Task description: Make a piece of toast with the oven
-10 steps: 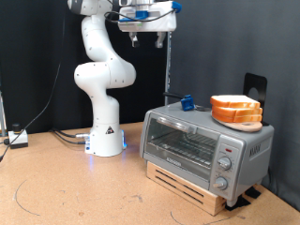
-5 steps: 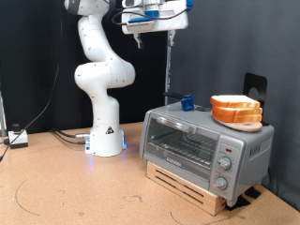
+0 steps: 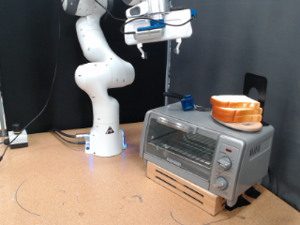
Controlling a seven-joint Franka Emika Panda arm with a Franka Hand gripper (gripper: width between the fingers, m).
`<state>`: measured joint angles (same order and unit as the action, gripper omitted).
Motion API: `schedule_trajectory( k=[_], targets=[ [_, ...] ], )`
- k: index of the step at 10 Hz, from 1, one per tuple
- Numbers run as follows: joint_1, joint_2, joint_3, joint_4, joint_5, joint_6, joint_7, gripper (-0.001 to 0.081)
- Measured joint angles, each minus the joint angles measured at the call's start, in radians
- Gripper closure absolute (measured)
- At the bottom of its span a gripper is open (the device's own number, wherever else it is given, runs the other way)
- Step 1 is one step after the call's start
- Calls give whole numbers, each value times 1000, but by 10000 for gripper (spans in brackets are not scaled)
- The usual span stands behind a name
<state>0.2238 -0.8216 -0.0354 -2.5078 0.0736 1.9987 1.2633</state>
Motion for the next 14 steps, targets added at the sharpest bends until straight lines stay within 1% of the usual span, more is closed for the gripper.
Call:
schedule_trajectory(
  k=[1,2,3,4,5,6,7,8,9,11,14],
  targets=[
    [33,-14,-41,-33,13,48,-121,-1],
    [58,-14,-88,-68,11,102,-258,-1],
    [91,-11,-127,-95,10,152,-363,-1],
    [85,-12,-121,-94,11,145,-323,-1],
    [92,-12,-124,-92,18,118,-345,-1],
    [113,-11,-147,-82,35,42,-419,-1],
    [134,-5,-183,-67,52,-38,-473,-1],
    [141,9,-210,-59,58,-93,-500,-1],
    [141,28,-227,-58,58,-111,-510,-1],
    [137,61,-234,-68,47,-89,-513,-1],
    [137,77,-235,-97,44,9,-517,-1]
  ],
)
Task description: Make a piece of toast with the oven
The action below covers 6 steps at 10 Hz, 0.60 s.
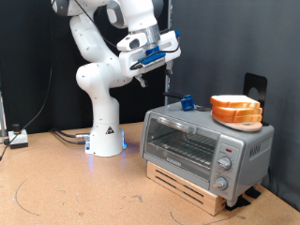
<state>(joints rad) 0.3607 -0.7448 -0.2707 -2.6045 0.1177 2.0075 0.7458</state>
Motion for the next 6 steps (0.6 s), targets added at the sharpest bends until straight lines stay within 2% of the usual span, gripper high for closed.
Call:
schedule_trajectory(
  k=[3,6],
  targets=[
    [3,10,-8,0,16,-12,-2,-1],
    [-4,100,-9,0,-11,-6,12,-1]
  ],
)
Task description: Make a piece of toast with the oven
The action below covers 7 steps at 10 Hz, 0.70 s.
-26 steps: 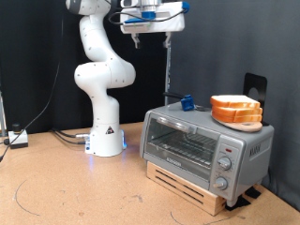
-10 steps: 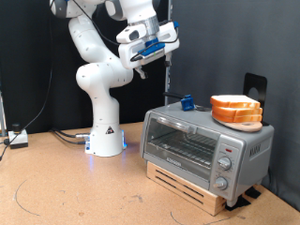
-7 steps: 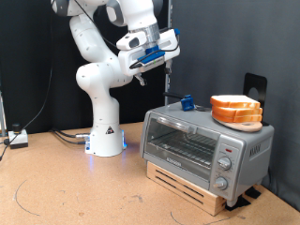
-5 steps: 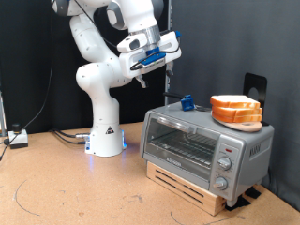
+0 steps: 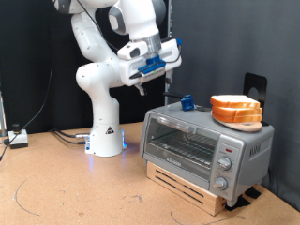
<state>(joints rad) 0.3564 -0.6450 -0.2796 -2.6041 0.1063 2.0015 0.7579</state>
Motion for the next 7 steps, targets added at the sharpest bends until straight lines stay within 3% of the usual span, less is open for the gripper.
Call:
schedule_trajectory(
  k=[2,3,5,7],
  targets=[
    [-3,44,4,-2,24,89,77,-1],
    [-2,44,4,-2,23,80,57,-1],
    [11,34,-14,-1,33,90,-66,-1],
    [14,18,-14,-26,19,151,-157,-1]
  ],
)
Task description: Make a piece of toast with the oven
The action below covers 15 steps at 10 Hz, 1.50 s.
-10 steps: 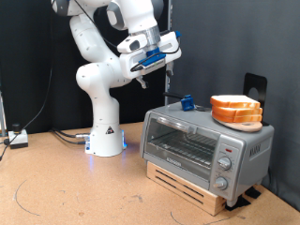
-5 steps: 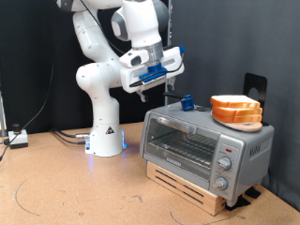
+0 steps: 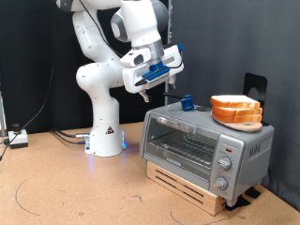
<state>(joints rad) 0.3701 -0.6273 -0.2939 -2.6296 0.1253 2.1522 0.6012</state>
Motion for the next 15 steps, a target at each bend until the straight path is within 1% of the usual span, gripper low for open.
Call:
schedule_trajectory(
  k=[5,8,9,12,14,15],
  targets=[
    [-5,0,6,-85,-49,1,-5,-1],
    [-9,15,6,-134,-63,28,-1,-1],
    [-8,28,6,-148,-63,50,1,-1],
    [-8,81,12,-165,-63,106,11,-1],
    [-12,97,12,-159,-63,112,20,-1],
    [-20,100,11,-157,-63,111,28,-1]
  ],
)
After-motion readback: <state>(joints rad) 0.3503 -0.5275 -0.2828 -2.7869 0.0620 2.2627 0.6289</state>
